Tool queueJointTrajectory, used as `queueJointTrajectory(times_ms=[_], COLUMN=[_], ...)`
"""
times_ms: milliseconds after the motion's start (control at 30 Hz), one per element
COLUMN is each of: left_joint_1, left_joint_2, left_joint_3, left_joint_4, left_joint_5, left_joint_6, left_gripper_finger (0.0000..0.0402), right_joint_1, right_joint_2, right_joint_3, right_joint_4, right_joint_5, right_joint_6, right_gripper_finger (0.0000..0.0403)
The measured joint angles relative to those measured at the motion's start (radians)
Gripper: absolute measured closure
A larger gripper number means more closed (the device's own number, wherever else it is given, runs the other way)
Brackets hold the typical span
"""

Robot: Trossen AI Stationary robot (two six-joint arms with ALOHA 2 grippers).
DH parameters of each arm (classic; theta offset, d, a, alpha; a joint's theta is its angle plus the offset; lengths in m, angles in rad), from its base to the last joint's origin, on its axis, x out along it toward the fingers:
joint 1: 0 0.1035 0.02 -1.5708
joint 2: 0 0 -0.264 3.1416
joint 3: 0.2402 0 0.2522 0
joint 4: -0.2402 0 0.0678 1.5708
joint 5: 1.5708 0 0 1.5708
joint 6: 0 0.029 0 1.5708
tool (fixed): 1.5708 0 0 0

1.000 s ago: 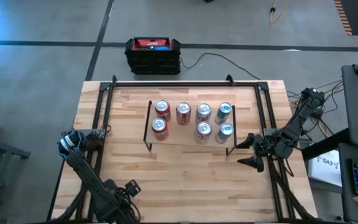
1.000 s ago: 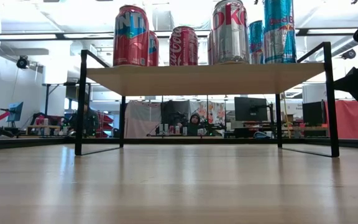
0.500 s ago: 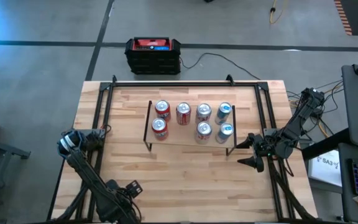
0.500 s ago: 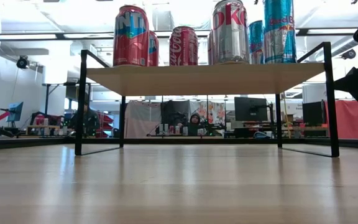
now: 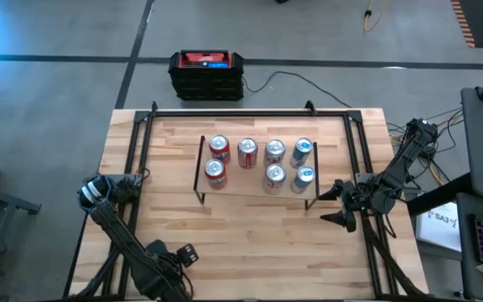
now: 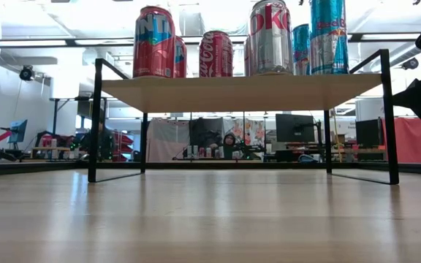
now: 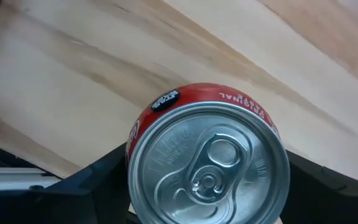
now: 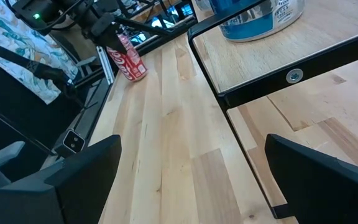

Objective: Place canned beverage on shelf
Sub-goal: Put the red white soda can on the shelf aligned with the other red white soda can

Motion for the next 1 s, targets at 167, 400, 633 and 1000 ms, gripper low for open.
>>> queueJointTrajectory(times_ms=[167, 400, 633, 1000], left_joint_1=[0.047, 0.129, 0.227, 0.354], left_joint_2=[0.0, 0.0, 0.0, 0.0], left_joint_3=[0.001, 0.001, 0.001, 0.001], left_joint_4=[0.029, 0.056, 0.086, 0.17], left_joint_5=[0.0, -0.065, -0.088, -0.086], left_joint_6=[0.179, 0.408, 0.663, 1.09], left_gripper_finger=[0.0116, 0.0116, 0.0116, 0.0116], right_joint_1=[0.0, 0.0, 0.0, 0.0], right_joint_2=[0.0, 0.0, 0.0, 0.0], right_joint_3=[0.0, 0.0, 0.0, 0.0], right_joint_4=[0.0, 0.0, 0.0, 0.0], right_joint_5=[0.0, 0.0, 0.0, 0.0], right_joint_6=[0.0, 0.0, 0.0, 0.0], right_gripper_finger=[0.0019, 0.0019, 0.0019, 0.0019])
